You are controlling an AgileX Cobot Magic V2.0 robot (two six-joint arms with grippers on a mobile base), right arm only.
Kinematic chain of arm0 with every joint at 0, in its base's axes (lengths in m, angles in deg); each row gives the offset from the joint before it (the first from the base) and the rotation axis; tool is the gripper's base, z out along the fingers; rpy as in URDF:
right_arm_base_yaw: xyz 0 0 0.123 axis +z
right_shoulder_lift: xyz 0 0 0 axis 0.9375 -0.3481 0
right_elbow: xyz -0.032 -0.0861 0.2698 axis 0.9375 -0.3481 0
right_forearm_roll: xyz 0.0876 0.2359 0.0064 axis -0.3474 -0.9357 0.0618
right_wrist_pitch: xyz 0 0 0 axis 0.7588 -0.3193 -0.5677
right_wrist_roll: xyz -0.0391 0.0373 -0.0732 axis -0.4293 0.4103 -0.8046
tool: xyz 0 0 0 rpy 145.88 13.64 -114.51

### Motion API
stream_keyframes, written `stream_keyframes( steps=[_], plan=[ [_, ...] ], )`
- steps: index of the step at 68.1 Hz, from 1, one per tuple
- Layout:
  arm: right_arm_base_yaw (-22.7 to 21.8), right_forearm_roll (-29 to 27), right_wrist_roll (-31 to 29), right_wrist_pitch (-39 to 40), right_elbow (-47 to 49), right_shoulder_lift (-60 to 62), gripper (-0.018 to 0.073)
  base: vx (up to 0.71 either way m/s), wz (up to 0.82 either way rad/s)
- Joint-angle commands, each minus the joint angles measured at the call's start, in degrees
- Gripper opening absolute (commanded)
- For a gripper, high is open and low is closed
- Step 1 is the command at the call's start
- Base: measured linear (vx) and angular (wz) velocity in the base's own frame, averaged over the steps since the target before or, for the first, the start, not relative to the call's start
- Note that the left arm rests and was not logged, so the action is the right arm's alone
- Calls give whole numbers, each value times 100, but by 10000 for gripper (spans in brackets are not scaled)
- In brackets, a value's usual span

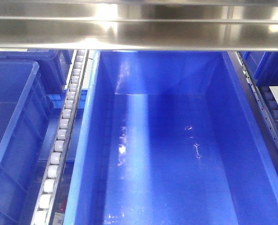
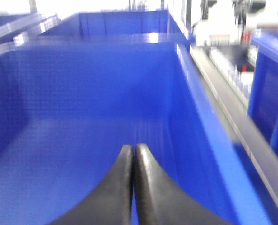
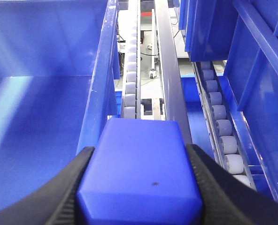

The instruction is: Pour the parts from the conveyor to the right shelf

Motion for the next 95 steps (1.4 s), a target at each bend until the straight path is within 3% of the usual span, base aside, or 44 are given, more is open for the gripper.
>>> stream_keyframes(
  steps=[1,83,95],
  plan=[
    [-5,72,-12,457,165,-70,-3,0,0],
    [0,69,-76,632,171,-70,-3,0,0],
    [298,-10,-156,643,161,-64,-3,0,0]
  ],
)
